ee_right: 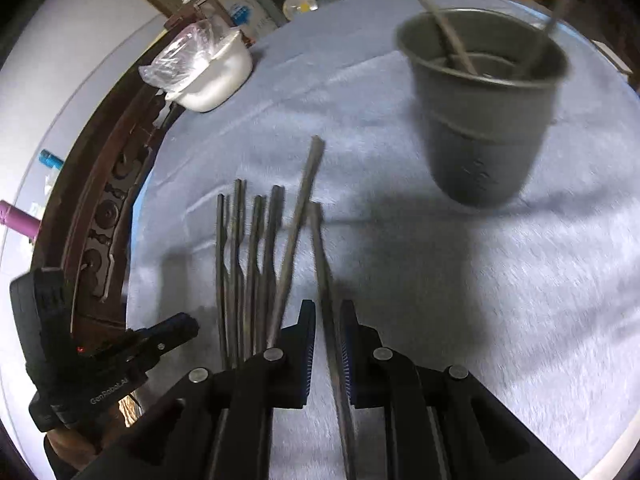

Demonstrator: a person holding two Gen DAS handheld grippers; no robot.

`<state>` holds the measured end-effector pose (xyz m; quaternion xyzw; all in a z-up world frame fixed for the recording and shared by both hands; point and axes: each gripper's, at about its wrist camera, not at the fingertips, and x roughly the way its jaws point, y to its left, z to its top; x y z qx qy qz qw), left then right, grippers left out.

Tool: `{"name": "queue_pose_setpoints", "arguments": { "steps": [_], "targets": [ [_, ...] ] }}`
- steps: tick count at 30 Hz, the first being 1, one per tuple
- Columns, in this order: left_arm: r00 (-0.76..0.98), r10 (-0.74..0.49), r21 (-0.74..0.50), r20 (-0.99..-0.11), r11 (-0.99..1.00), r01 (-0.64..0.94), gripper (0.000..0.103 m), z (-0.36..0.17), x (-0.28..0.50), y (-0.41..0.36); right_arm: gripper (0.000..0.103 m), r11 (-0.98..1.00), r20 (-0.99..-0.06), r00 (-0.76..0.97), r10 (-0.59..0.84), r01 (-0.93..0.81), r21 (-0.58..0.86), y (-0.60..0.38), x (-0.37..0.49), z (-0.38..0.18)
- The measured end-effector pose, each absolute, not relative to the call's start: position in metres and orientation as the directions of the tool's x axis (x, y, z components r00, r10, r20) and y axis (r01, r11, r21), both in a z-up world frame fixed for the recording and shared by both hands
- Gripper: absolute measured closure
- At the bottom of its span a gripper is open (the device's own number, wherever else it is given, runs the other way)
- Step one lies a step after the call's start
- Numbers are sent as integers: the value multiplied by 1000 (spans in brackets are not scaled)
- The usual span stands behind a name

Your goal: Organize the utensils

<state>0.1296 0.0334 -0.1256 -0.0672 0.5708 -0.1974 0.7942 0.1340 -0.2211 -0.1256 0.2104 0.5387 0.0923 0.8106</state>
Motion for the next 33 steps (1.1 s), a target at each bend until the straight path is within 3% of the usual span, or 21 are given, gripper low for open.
{"name": "queue_pose_setpoints", "arguments": {
  "steps": [5,16,22,25,33],
  "targets": [
    [259,-370,-321,-892,923,212,83,-132,142,22,88,911,-851,387,354,64,408,-220,148,-134],
    [219,-339,-308,-915,938,161,76,-139,177,20,88,935,-882,362,300,72,348,-207,175,-144],
    [229,-313,-266,-922,940,215,78,-138,181,10,92,929,-880,363,306,87,359,-214,175,-144],
    [230,-313,-258,-921,936,240,88,-139,181,12,92,928,-888,349,299,111,357,-221,169,-143],
    [196,-319,-280,-927,938,202,88,-140,187,9,91,926,-900,310,307,123,358,-220,177,-145]
  ]
}}
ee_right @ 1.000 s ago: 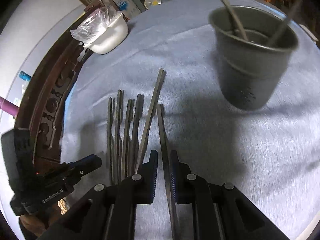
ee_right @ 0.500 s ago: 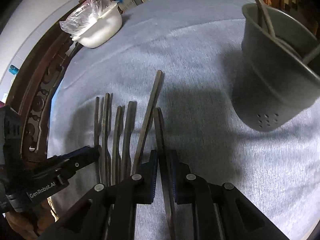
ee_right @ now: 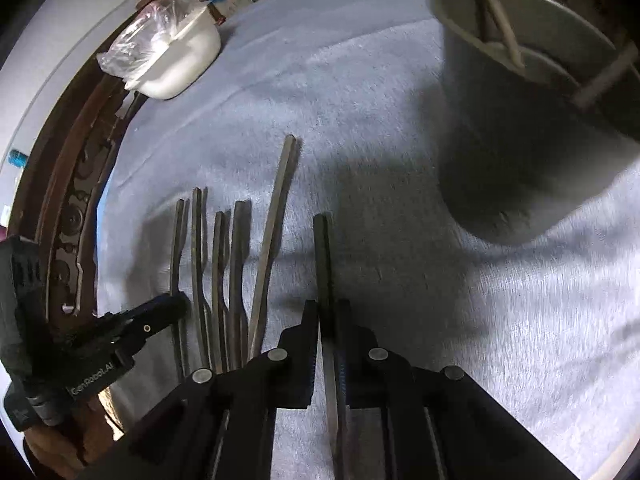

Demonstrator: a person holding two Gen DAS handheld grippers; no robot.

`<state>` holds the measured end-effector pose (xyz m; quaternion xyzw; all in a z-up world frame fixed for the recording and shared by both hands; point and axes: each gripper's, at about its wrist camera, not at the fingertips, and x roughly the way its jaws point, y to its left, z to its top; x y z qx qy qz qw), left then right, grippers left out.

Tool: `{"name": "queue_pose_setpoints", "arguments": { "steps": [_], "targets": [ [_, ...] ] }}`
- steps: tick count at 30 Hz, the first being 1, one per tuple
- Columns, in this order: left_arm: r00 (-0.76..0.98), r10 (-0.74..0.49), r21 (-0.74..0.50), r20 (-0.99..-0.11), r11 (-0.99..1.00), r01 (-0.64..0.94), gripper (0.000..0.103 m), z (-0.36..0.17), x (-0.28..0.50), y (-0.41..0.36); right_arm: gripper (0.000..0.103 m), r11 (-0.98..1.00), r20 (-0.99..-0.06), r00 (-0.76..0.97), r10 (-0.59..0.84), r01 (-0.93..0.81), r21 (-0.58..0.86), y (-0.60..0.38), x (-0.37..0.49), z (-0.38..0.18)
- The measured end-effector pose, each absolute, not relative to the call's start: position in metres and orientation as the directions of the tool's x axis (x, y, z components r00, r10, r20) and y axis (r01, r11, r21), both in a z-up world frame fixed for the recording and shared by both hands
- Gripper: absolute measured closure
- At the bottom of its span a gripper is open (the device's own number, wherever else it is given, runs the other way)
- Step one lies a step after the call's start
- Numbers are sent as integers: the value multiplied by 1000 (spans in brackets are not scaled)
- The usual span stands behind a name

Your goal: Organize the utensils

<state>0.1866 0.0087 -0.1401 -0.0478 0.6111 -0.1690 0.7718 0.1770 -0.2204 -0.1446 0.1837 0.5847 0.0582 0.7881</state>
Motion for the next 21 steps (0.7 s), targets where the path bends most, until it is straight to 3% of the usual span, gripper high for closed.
{"name": "queue_pose_setpoints", "arguments": {
  "steps": [5,8,18,21],
  "targets": [
    [226,-294,-246,-929,945,218,89,-143,187,1,93,928,-895,315,317,89,361,-222,180,-145],
    [270,-269,-212,-924,952,222,96,-140,185,-3,95,932,-878,357,318,52,359,-221,172,-137],
    [490,-182,-51,-853,962,269,97,-81,154,-8,95,930,-790,518,328,-31,365,-223,142,-87],
    [498,-199,-64,-844,959,275,98,-72,150,-2,95,913,-768,532,356,-23,407,-229,137,-81]
  ]
}}
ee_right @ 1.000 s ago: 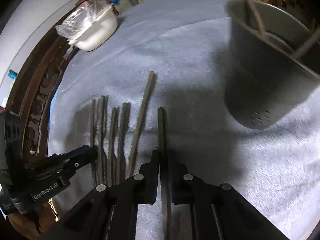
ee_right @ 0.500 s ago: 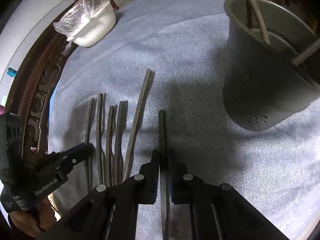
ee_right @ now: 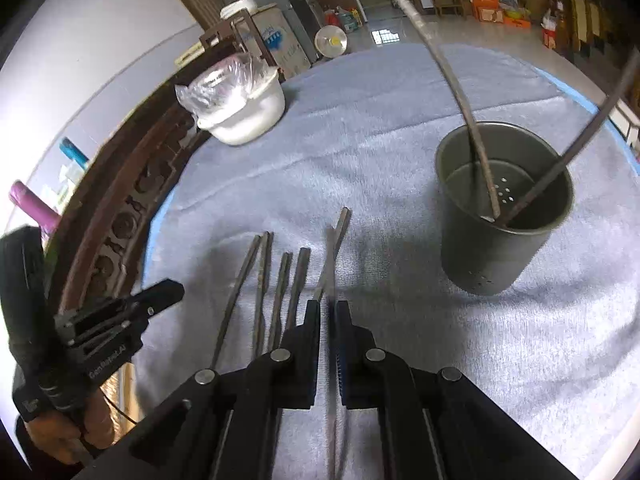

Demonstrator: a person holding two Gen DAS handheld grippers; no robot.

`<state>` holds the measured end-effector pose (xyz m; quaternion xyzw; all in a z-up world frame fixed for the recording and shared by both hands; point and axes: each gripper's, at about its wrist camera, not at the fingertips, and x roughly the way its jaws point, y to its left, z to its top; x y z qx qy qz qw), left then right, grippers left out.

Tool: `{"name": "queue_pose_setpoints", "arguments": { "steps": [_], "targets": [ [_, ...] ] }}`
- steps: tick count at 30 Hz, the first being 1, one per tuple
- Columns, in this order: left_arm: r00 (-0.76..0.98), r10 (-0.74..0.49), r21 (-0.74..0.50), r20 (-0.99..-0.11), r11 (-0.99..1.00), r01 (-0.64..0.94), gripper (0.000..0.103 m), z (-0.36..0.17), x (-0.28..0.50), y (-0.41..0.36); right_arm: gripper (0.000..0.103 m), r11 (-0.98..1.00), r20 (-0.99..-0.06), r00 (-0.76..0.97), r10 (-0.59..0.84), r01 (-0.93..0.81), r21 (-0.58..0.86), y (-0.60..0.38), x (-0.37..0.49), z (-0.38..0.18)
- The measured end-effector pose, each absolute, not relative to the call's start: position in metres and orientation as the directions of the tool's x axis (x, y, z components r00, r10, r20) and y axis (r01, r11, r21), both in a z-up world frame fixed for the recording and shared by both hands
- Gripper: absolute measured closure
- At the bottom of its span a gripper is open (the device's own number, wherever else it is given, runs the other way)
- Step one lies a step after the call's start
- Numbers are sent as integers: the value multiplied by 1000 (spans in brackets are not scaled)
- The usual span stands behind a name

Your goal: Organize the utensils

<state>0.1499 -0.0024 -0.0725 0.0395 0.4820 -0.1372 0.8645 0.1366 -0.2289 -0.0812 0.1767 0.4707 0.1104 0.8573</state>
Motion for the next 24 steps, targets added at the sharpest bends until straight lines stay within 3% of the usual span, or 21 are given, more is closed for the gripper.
{"name": "queue_pose_setpoints", "arguments": {
  "steps": [7,12,15,17,19,20,22,23,24],
  "targets": [
    [553,-182,-5,-813,952,307,97,-50,131,-4,95,910,-745,558,365,-46,412,-238,121,-63],
    [383,-213,-119,-899,960,253,96,-87,155,17,92,881,-787,445,427,-8,473,-241,128,-90],
    [267,-261,-201,-928,952,231,85,-111,164,22,88,888,-823,384,418,17,459,-237,134,-111],
    [234,-244,-190,-941,954,232,70,-116,169,19,86,904,-851,344,396,13,426,-230,141,-120],
    [187,-247,-197,-951,948,249,67,-120,177,15,81,910,-865,315,391,5,414,-225,148,-124],
    [155,-259,-213,-953,941,263,63,-121,180,11,72,910,-866,311,393,4,414,-223,151,-124],
    [99,-275,-237,-956,929,285,59,-126,186,6,41,911,-870,298,393,2,412,-219,158,-124],
    [86,-267,-233,-960,930,286,59,-128,189,5,36,914,-871,305,386,4,406,-217,160,-124],
    [76,-251,-221,-965,934,282,59,-132,191,5,38,923,-876,316,364,6,385,-215,163,-123]
  ]
}}
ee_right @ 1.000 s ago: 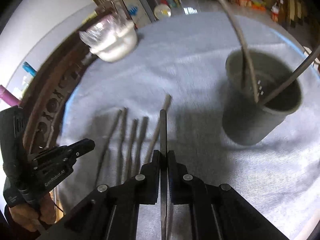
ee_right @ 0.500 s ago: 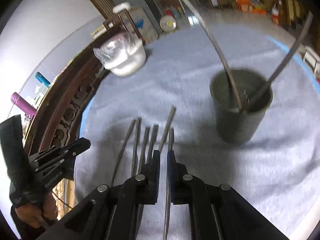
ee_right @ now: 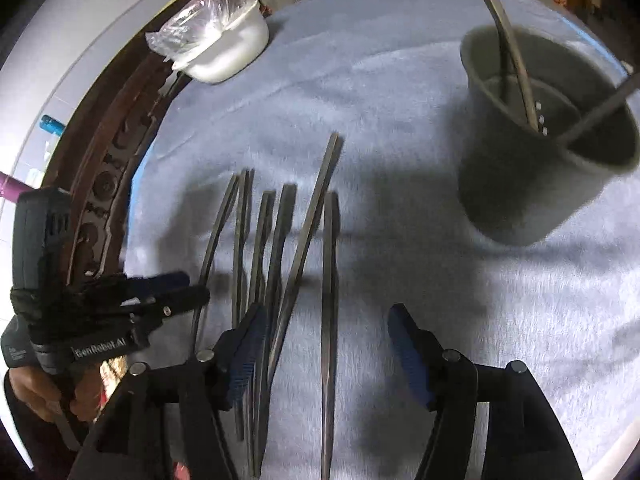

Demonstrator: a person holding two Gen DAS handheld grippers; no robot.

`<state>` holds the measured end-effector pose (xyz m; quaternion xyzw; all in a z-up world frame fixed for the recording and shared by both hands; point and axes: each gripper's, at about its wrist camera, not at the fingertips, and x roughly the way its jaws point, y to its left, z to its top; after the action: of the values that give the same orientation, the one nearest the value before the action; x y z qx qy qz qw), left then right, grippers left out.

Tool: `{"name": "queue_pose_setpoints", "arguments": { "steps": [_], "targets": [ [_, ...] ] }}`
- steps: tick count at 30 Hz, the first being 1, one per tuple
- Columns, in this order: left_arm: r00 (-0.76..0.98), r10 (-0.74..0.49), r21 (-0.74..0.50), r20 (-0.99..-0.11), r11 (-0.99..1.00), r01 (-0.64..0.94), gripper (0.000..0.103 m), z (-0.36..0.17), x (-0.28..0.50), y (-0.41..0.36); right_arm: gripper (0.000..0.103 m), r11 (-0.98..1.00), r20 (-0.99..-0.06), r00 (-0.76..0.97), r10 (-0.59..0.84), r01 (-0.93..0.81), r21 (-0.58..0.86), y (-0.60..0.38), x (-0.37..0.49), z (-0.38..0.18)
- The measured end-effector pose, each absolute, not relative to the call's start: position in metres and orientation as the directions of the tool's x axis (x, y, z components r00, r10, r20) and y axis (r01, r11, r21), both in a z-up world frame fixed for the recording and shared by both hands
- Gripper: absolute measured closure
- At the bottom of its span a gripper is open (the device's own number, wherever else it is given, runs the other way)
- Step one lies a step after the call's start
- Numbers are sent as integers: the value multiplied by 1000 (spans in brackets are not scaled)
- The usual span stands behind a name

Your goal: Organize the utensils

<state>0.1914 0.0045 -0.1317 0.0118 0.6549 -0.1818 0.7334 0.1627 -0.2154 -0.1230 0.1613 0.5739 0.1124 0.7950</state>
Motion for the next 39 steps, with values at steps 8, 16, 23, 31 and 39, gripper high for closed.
{"name": "queue_pose_setpoints", "arguments": {
  "steps": [8,16,23,31,39],
  "targets": [
    [46,-250,-228,-967,933,279,60,-142,199,8,73,949,-913,269,306,-6,316,-203,181,-133],
    [49,-242,-219,-969,935,280,60,-139,213,5,92,974,-942,249,224,-23,225,-189,195,-146],
    [80,-223,-191,-971,936,294,97,-139,214,-5,95,967,-926,280,253,-49,249,-189,191,-145],
    [180,-269,-211,-946,934,290,98,-103,204,2,96,959,-883,378,278,-66,274,-195,172,-112],
    [343,-377,-288,-860,915,284,98,-33,184,10,97,934,-801,498,332,-57,352,-225,153,-63]
  ]
}}
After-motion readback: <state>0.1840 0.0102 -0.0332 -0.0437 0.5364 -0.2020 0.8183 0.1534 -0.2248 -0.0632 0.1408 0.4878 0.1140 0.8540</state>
